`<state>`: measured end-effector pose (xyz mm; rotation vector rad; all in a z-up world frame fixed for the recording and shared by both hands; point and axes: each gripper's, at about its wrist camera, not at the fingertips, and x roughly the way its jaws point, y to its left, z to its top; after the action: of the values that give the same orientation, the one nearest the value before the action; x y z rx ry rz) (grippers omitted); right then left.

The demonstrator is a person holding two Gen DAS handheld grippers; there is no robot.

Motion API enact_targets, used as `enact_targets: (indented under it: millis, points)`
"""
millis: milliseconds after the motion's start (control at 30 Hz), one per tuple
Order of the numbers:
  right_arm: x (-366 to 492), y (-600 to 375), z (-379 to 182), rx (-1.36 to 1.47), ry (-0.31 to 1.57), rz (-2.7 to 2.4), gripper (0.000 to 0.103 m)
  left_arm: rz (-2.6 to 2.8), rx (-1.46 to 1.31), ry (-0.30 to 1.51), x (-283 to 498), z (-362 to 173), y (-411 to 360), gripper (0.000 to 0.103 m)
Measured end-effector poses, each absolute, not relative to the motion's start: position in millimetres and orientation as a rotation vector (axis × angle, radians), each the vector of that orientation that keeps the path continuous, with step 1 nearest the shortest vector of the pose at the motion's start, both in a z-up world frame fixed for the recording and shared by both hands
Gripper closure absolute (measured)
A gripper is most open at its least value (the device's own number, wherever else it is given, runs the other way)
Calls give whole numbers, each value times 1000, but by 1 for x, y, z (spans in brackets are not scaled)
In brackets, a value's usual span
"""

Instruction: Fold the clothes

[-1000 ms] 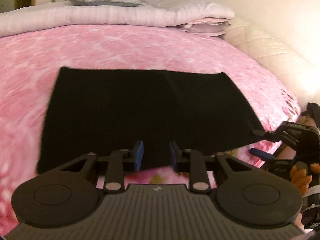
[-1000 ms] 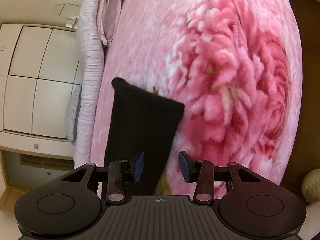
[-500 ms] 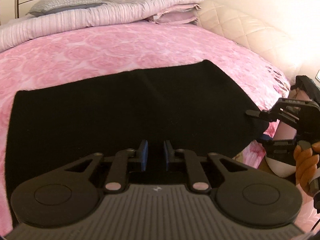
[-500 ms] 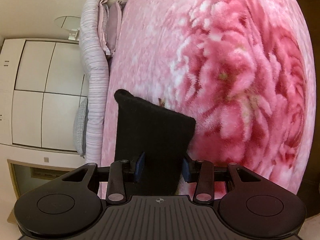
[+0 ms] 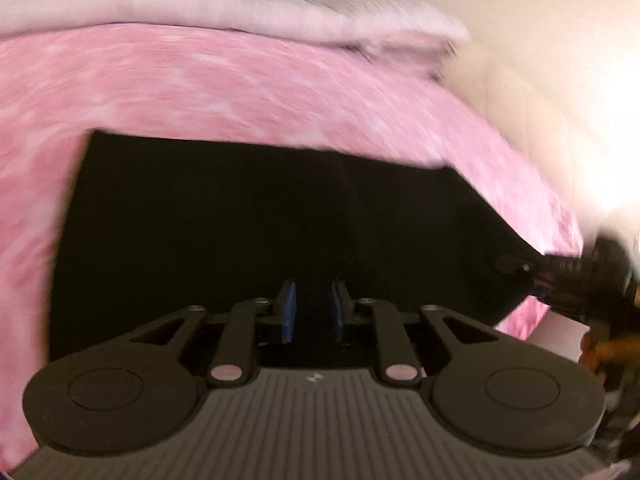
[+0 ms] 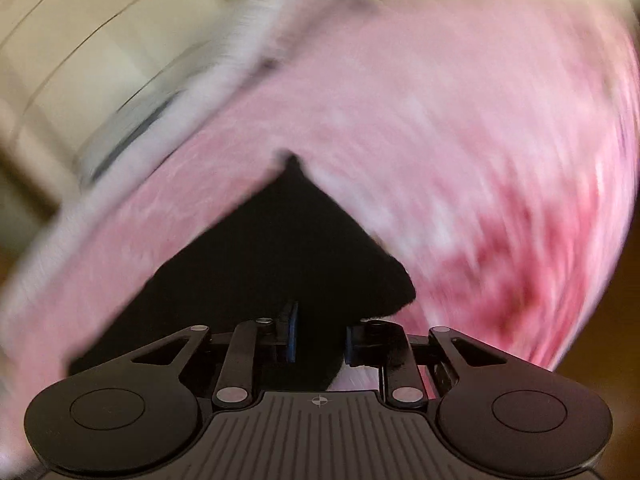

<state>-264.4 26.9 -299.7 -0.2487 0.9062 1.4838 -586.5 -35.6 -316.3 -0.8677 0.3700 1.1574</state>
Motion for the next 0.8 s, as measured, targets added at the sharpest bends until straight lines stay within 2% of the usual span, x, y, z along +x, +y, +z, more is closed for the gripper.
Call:
enact_targets:
  millis: [167,233,333,500,600,633,733,800]
  points:
    - [-373,-11,-260,-494,226,1741,84,1198,-1095,137,-672,-321,-72,89]
    - [-412,-33,-262,-567,27,1855,84,1175,-1173,46,-695,-328,-84,89]
    - [-460,-59,-278,-680,-137,2009,84,1145,-1262,-58,-719,-336,-96,89]
    - [-511,-74,-321,-939,-175,2116,81,1112,-1326,-109,-719,-344,-88,88]
    - [-514,-81,-328,-998,-243,2130,59,1090,-1362,-137,-718,-348,-82,80]
    - [-513,-82,-327,-1013,-245,2157,54,1083,-1374,-146,-718,-349,-80,79]
    - [-492,-84,-311,-941,-135,2246,54,1061,-1410,-174,-717,-353,-74,73]
    - [-462,-81,-294,-787,73,2275,54,1046,-1434,-193,-716,-356,-70,69]
